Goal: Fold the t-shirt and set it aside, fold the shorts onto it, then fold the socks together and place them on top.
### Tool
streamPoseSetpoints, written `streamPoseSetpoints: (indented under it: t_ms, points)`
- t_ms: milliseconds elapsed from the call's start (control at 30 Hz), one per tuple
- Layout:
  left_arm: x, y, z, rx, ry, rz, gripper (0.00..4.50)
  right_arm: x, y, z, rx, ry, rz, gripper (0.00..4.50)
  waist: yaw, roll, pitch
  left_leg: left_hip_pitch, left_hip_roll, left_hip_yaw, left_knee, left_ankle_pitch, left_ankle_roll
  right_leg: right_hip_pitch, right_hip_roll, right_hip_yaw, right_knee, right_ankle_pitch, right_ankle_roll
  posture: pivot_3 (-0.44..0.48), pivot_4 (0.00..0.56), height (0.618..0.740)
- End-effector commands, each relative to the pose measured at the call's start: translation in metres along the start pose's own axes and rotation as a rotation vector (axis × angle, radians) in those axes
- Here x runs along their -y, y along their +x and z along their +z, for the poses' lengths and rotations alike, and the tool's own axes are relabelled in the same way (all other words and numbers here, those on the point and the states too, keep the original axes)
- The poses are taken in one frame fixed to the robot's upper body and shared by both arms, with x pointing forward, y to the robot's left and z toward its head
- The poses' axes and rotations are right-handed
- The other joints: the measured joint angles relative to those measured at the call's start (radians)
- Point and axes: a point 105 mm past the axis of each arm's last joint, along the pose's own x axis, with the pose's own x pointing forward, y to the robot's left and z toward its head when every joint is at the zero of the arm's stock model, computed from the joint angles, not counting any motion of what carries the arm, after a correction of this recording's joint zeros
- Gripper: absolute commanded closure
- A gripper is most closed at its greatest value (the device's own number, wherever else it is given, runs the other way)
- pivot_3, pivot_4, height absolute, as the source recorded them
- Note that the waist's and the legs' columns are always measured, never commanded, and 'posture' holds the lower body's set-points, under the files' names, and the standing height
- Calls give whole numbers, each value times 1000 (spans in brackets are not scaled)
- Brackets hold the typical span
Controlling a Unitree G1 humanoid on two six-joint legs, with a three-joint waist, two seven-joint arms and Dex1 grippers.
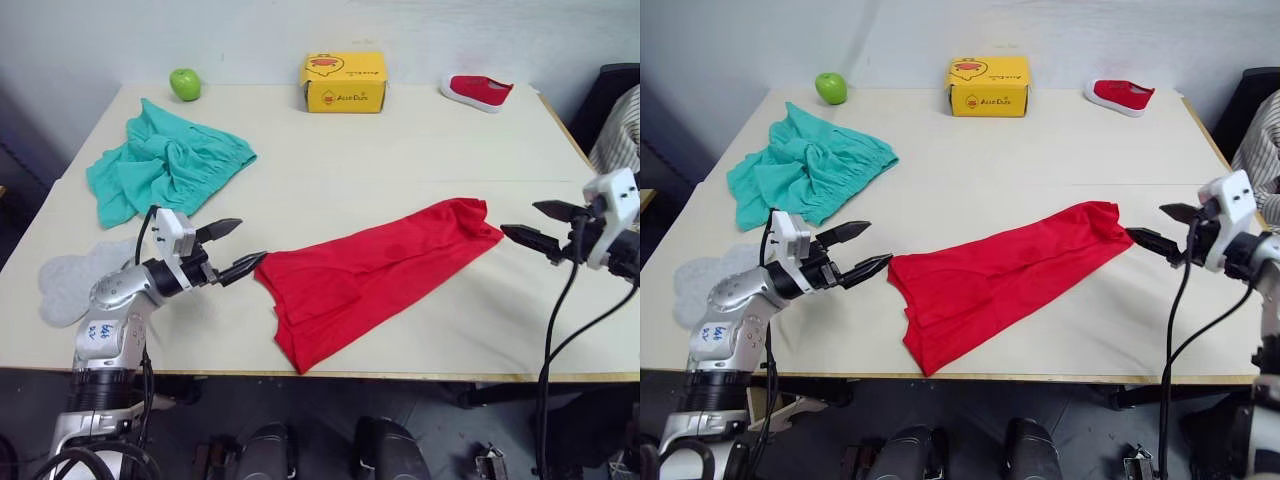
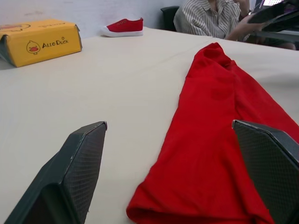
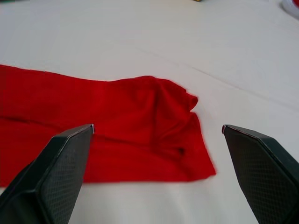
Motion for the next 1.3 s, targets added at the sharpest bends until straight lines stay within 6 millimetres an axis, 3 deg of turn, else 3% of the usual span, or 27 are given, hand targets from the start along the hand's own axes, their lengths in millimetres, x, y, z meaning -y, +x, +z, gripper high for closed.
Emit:
streamPoseSetpoints:
  t_ms: [33, 167, 300, 500, 633, 800, 867, 1100, 1233, 1300]
  points:
    - [-8, 11, 6, -20, 17, -34, 0, -35, -21, 9, 18, 75, 52, 25, -3, 0, 0, 0, 0, 1, 0, 0, 0, 0, 0, 0, 0, 0, 0, 0, 150, 740]
    - [-14, 40, -4, -147, -5, -124, 0, -71, -40, -32, -105, 328, 64, 25, 4, -5, 2, 0, 0, 0, 0, 0, 0, 0, 1, -1, -1, 0, 0, 0, 150, 740]
    - [-15, 61, -20, -264, -3, -170, 0, -100, -35, -58, -185, 430, 107, 25, 0, -5, 2, 0, 0, 1, 2, -4, 5, -1, 0, 0, -3, 0, 0, 0, 150, 740]
    - [-19, 85, -44, -356, 5, -134, 0, -107, 20, -72, -115, 419, 43, 25, -9, -9, 4, 0, 1, 4, 2, -3, 1, -5, 2, 3, -1, 0, 0, 0, 150, 740]
    - [-17, 88, -53, -394, -9, -143, 0, -106, 48, -77, -116, 359, 16, 25, -7, -10, 4, -12, 0, 9, 8, -1, 1, -20, 2, 8, 10, 0, 1, 0, 150, 740]
    - [-14, 86, -62, -425, -24, -166, 0, -92, 78, -86, -141, 278, -77, 25, -10, -14, 2, -10, -3, 12, 10, -2, 4, -18, 2, 11, 10, 1, 3, 0, 150, 740]
    - [-12, 85, -63, -425, -39, -181, 0, -90, 86, -87, -137, 270, -85, 401, -11, -15, 1, -9, 1, 12, 10, -2, 4, -18, 1, 11, 10, 1, 3, 0, 150, 740]
    - [-6, 78, -68, -394, -48, -199, 2217, -103, 104, -83, -105, 289, -44, 2810, -20, -16, 0, -9, 1, 13, 10, -3, 4, -18, 2, 13, 11, 1, 3, 0, 150, 740]
    - [-1, 70, -69, -357, -44, -187, 3504, -95, 102, -80, -103, 257, -55, 4220, -31, -16, 0, -8, 2, 13, 10, -3, 4, -18, 2, 13, 11, 1, 3, 0, 150, 740]
    - [3, 58, -72, -344, -42, -153, 4067, -83, 104, -73, -94, 225, -65, 4500, -37, -16, 0, -8, 2, 14, 10, -3, 4, -18, 2, 14, 11, 1, 3, 0, 150, 740]
